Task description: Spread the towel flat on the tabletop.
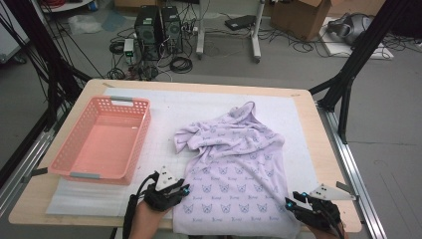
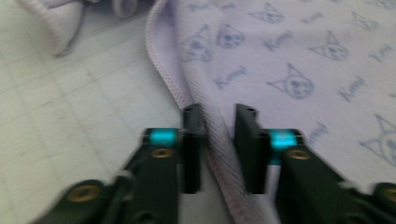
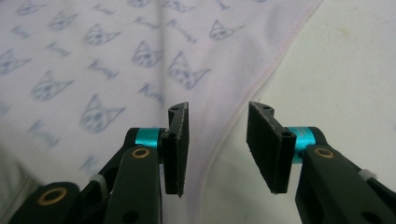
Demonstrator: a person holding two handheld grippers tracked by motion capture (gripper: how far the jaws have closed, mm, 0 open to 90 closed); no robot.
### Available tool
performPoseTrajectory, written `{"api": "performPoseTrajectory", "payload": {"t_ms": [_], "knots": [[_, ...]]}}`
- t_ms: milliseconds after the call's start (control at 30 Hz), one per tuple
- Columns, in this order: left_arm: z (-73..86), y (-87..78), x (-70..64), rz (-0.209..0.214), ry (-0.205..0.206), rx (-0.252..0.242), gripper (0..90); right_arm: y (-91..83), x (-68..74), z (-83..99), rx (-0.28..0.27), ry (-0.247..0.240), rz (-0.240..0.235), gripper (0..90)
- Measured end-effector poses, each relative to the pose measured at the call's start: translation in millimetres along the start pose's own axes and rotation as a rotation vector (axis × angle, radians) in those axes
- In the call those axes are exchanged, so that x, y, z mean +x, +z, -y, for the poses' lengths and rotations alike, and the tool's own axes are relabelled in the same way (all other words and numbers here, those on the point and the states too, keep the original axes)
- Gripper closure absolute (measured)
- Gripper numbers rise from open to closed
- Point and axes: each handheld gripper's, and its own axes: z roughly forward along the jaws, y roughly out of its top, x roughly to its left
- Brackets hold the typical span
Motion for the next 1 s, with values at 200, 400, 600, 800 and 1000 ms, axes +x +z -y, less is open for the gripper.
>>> {"api": "performPoseTrajectory", "payload": {"t_ms": [200, 400, 600, 800, 1000], "knots": [[10.0, -24.7, 6.0, 0.013, 0.011, 0.043, 86.4, 20.1, -5.2, -8.8, 0.015, 0.027, 0.022, 59.3], [24.2, -44.0, 11.5, 0.052, -0.019, 0.038, 85.6, 29.8, 6.9, -12.4, 0.027, -0.027, -0.039, 86.4], [18.1, -36.9, 12.5, 0.059, -0.087, -0.028, 54.3, 12.8, 10.2, -4.9, 0.083, -0.086, -0.062, 87.7], [8.9, -29.6, 16.1, 0.055, -0.121, -0.057, 47.8, -19.2, 3.2, 16.6, 0.146, -0.104, -0.085, 87.5], [6.2, -7.6, 12.8, 0.019, -0.101, -0.017, 49.8, -20.2, -3.3, 15.3, 0.066, -0.031, -0.080, 65.7]]}}
